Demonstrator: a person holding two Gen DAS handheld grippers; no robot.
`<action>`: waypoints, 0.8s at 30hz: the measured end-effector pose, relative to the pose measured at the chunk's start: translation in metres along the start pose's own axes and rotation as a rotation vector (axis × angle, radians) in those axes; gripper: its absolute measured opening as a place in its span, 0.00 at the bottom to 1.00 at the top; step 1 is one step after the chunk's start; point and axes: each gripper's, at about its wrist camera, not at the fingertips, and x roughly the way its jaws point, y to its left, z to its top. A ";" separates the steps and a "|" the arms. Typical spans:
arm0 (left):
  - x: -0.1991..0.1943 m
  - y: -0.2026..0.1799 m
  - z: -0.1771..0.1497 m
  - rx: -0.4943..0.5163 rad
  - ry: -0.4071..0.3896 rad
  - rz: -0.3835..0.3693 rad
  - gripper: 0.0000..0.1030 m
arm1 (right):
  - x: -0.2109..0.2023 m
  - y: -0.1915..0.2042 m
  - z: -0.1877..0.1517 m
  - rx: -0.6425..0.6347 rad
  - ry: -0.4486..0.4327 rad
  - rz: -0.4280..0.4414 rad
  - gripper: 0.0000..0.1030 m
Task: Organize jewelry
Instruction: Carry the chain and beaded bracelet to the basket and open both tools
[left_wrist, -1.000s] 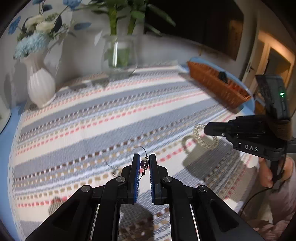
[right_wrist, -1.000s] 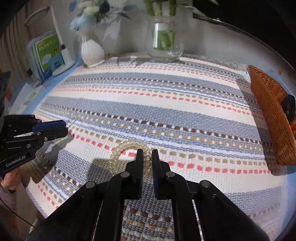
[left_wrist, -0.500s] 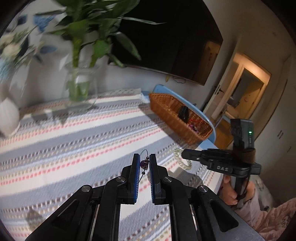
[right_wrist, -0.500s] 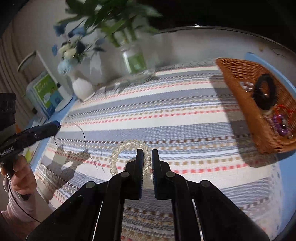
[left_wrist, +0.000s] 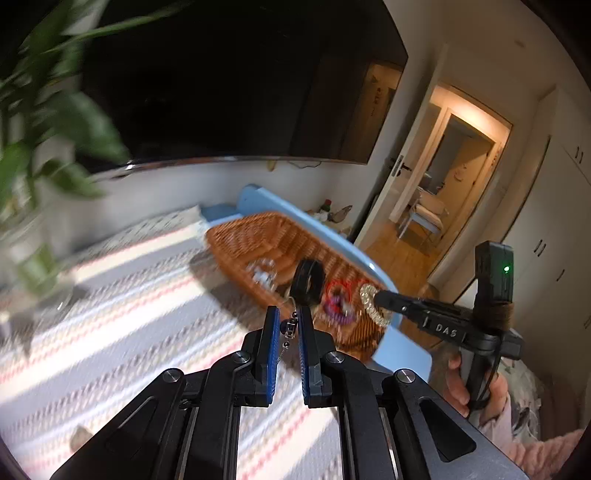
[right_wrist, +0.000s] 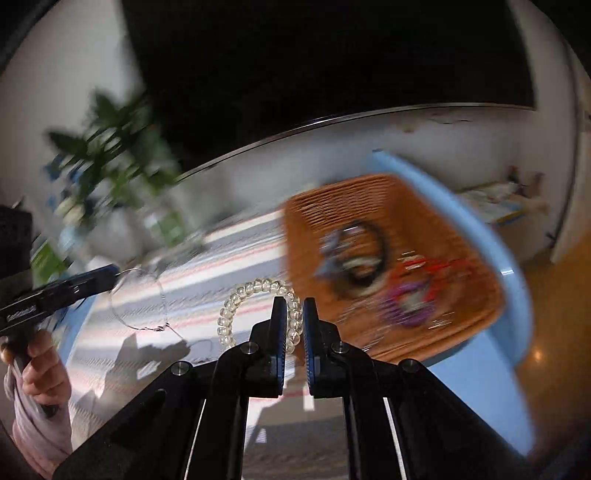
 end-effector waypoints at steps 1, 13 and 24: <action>0.014 -0.003 0.009 0.008 0.004 -0.001 0.09 | 0.004 -0.011 0.005 0.023 0.001 -0.024 0.10; 0.161 -0.003 0.066 0.073 0.087 0.078 0.09 | 0.083 -0.103 0.049 0.216 0.086 -0.151 0.10; 0.201 -0.005 0.051 0.085 0.154 0.082 0.24 | 0.102 -0.100 0.041 0.158 0.097 -0.231 0.11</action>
